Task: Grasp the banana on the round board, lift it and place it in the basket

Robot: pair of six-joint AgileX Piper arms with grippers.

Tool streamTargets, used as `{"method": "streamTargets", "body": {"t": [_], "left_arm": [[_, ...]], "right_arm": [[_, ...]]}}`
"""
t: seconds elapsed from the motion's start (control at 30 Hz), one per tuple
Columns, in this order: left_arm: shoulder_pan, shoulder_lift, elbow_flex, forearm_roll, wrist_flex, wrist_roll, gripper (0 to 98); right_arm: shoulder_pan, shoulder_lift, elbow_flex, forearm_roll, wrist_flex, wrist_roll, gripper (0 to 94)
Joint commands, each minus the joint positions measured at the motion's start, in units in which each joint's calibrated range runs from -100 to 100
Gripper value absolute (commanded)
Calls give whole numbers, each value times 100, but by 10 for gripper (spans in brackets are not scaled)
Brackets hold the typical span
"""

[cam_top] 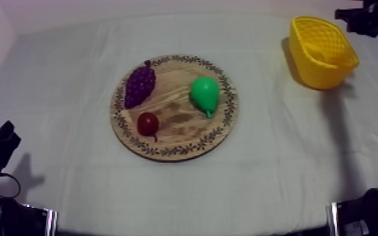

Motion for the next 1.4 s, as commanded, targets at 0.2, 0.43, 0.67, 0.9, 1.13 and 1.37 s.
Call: {"method": "streamTargets", "body": {"t": [0.2,0.43,0.67,0.9,1.13,1.37], "left_arm": [[-1,-5,-1,-3,-1,1,1],[-1,-5,-1,-3,-1,2,1],[-1,-5,-1,-3,-1,2,1],[-1,-5,-1,-3,-1,2,1],[-1,-5,-1,-3,-1,2,1],[-1,-5,-1,-3,-1,3,1]], "right_arm": [[-35,-3460,3343,514,-1040,-710,21],[0,-5603,5344,772,-1421,-1271,5],[129,-7198,6648,197,-1713,-909,4],[130,-8298,7089,-1177,-1306,431,3],[58,-9071,7152,-1956,-314,1212,3],[64,-9272,7158,-2071,-111,1496,4]]}}
